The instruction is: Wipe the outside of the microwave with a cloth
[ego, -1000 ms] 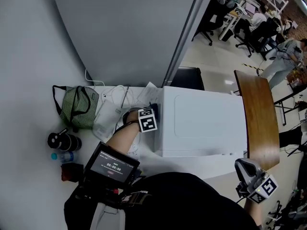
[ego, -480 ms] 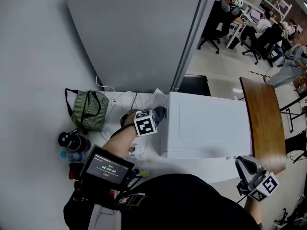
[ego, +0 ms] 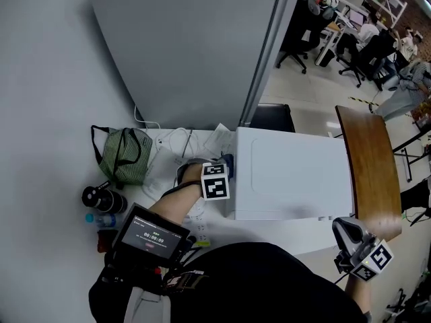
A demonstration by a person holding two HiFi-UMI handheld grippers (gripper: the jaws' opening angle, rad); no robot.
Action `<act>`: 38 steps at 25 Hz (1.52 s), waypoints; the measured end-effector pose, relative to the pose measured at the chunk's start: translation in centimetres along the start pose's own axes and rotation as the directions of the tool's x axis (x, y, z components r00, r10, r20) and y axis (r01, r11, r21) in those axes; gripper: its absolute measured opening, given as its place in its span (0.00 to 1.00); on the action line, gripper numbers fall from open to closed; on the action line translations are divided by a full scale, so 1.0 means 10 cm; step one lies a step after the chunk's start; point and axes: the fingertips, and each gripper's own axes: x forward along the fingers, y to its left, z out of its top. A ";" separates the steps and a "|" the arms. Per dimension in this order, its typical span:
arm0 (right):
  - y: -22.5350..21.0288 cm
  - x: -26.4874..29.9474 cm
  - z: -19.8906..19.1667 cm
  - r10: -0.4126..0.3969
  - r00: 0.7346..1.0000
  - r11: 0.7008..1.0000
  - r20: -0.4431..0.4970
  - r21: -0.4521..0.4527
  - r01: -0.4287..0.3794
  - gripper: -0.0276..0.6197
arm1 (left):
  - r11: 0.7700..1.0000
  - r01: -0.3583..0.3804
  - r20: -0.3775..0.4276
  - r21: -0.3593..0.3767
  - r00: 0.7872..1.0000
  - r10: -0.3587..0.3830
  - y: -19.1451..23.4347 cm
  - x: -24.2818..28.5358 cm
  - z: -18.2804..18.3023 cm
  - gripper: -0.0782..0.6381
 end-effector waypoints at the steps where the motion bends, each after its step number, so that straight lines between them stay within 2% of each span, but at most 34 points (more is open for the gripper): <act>1: -0.01 -0.03 0.00 -0.008 1.000 1.000 -0.004 0.000 0.008 0.05 | 1.000 0.018 -0.023 0.013 1.000 -0.018 -0.05 0.18 -0.09 0.19; 7: 0.01 -0.13 -0.03 -0.032 0.998 0.999 -0.049 -0.009 0.032 0.05 | 0.995 0.085 -0.166 0.048 0.983 -0.076 -0.38 1.15 -0.59 0.19; 11: 0.03 -0.14 -0.03 -0.034 0.998 0.999 -0.046 -0.013 0.033 0.05 | 0.992 0.123 -0.154 0.022 0.981 -0.118 -0.48 1.31 -0.67 0.19; 14: 0.04 -0.12 -0.02 -0.020 0.999 1.000 -0.029 -0.018 0.019 0.05 | 0.990 0.134 -0.089 -0.040 0.987 -0.137 -0.45 0.99 -0.59 0.19; 17: 0.03 -0.11 -0.01 -0.004 1.000 1.000 0.000 -0.009 0.004 0.05 | 0.993 0.081 -0.036 -0.082 0.996 -0.084 -0.35 0.35 -0.40 0.19; 20: 0.06 -0.03 0.03 0.027 0.999 1.000 0.029 -0.009 -0.027 0.05 | 0.998 0.006 0.017 -0.066 1.000 -0.005 -0.28 -0.36 -0.08 0.19; 22: 0.09 0.03 0.05 0.051 0.998 0.999 0.042 -0.015 -0.051 0.05 | 0.999 -0.009 0.069 -0.042 0.998 0.012 -0.33 -0.69 0.18 0.19; 24: 0.13 0.06 0.05 0.067 0.997 0.998 0.050 -0.017 -0.066 0.05 | 1.000 -0.009 0.079 0.000 0.997 0.009 -0.43 -0.80 0.37 0.19; 27: 0.15 0.03 0.02 0.066 0.997 0.998 0.049 -0.012 -0.066 0.05 | 0.999 -0.017 0.016 0.041 1.000 0.017 -0.49 -0.66 0.35 0.19; 31: 0.13 -0.08 -0.03 0.038 0.999 0.999 0.034 -0.003 -0.038 0.05 | 1.000 -0.007 -0.018 0.020 1.000 0.008 -0.47 -0.31 0.16 0.19; 38: 0.13 -0.22 -0.10 -0.004 1.000 1.000 -0.014 0.001 0.004 0.05 | 0.998 0.056 -0.111 -0.034 0.992 -0.060 -0.59 0.64 -0.33 0.19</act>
